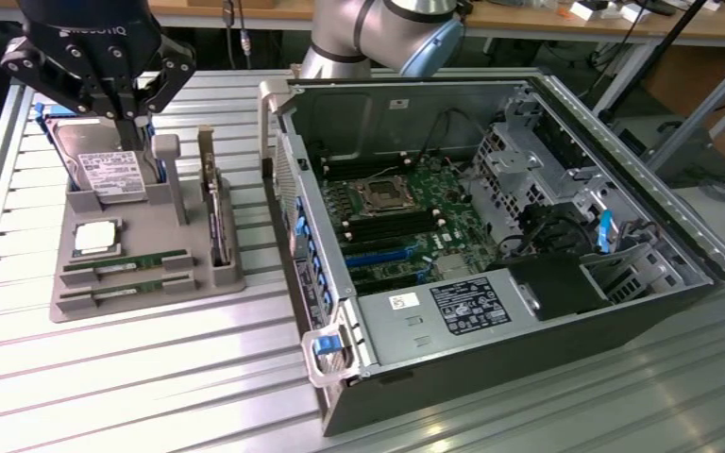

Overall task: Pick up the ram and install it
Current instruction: 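Pick up the ram and move it above insertion slot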

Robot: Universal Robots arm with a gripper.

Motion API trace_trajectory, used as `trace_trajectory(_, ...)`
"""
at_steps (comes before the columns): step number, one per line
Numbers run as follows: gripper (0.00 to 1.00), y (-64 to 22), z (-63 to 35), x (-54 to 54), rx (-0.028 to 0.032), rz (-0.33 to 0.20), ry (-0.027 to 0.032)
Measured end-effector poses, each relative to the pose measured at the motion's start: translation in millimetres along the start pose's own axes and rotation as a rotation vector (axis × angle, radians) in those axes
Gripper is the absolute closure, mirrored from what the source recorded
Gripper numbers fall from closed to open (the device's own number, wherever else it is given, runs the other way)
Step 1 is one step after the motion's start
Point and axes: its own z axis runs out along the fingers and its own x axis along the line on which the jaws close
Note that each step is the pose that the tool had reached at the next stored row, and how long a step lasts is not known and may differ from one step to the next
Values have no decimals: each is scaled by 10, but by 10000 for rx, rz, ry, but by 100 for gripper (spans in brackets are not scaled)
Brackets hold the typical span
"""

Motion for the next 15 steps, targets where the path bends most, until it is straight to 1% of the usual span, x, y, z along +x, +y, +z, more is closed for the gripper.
trace_trajectory(15,90,0,0,0,-19,-777,32)
